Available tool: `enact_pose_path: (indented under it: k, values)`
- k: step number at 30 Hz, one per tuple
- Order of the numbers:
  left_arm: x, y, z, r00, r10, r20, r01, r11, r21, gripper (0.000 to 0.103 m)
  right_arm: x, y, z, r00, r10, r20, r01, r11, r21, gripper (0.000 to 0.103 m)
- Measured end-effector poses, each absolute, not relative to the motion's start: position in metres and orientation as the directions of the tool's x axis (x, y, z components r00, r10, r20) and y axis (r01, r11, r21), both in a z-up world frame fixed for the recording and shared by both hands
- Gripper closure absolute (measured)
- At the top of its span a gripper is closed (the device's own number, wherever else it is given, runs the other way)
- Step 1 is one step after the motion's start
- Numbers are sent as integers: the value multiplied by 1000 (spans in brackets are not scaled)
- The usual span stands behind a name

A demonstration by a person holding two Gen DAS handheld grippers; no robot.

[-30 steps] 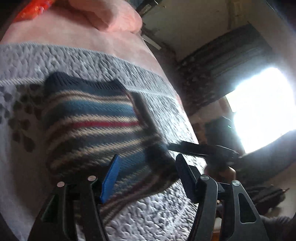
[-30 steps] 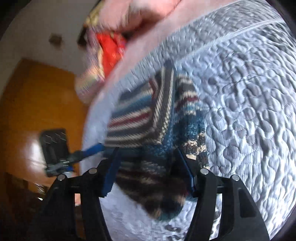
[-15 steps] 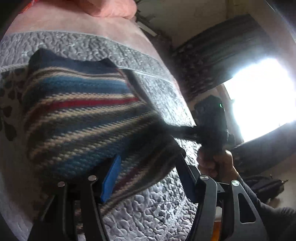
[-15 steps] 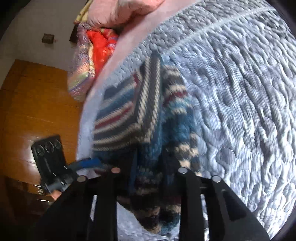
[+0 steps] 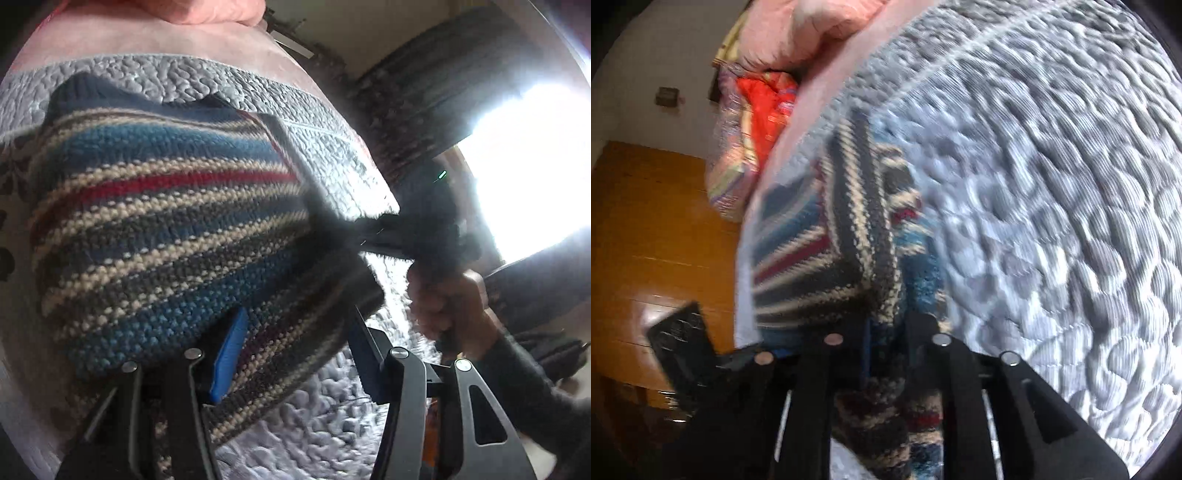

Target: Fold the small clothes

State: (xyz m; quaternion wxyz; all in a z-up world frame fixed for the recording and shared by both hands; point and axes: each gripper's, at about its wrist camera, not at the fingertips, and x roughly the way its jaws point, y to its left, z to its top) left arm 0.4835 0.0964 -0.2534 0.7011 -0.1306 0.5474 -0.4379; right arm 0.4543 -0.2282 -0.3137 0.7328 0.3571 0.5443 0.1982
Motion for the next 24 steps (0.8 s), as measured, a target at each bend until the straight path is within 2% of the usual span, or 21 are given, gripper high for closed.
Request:
enact_pose_path:
  k: [2, 4, 7, 8, 9, 10, 11, 13, 14, 15, 16, 17, 18, 19, 22, 24]
  values:
    - [485, 97, -253, 10, -757, -653, 470, 580, -666, 48, 459, -237, -301, 366, 685, -630, 100, 644, 758, 80]
    - [486, 98, -254, 6, -762, -648, 460, 577, -675, 48, 467, -244, -289, 412, 653, -636, 111, 657, 746, 65]
    - [486, 97, -254, 12, -760, -650, 461, 581, -671, 48, 485, -241, -290, 386, 670, -635, 123, 644, 755, 53]
    - [486, 98, -254, 14, -762, -647, 458, 580, -674, 48, 490, -235, -293, 357, 678, -642, 122, 648, 752, 52]
    - [486, 99, -253, 18, -769, -640, 451, 577, -681, 48, 494, -229, -296, 331, 680, -654, 119, 657, 744, 54]
    - [485, 100, -250, 21, -774, -633, 448, 573, -686, 48, 496, -219, -298, 312, 668, -676, 98, 685, 722, 86]
    - [485, 102, -247, 27, -785, -619, 445, 564, -695, 48, 495, -216, -293, 312, 660, -683, 67, 702, 709, 92]
    - [481, 110, -241, 31, -817, -576, 443, 528, -725, 48, 490, -213, -276, 376, 653, -658, 3, 709, 705, 93]
    - [481, 111, -243, 40, -812, -582, 447, 535, -717, 48, 490, -216, -275, 399, 643, -654, 5, 712, 703, 93]
    - [484, 111, -252, 37, -793, -608, 429, 562, -707, 58, 492, -219, -285, 393, 611, -687, 47, 733, 679, 93]
    - [486, 111, -257, 32, -780, -625, 412, 580, -703, 74, 493, -220, -295, 374, 586, -719, 76, 753, 653, 93]
    - [488, 112, -258, 30, -774, -633, 397, 590, -703, 74, 493, -220, -304, 358, 577, -734, 90, 761, 642, 91]
    - [491, 114, -253, 16, -791, -611, 383, 570, -727, 67, 493, -220, -306, 355, 582, -731, 91, 757, 647, 90]
    - [492, 117, -246, 10, -808, -589, 381, 548, -745, 59, 493, -222, -300, 358, 601, -714, 89, 740, 667, 83]
    - [506, 137, -218, 52, -841, -539, 397, 512, -762, 42, 495, -228, -269, 433, 618, -656, 47, 712, 701, 81]
    - [526, 154, -207, 124, -833, -538, 372, 542, -753, 39, 500, -233, -252, 470, 633, -615, 20, 689, 724, 81]
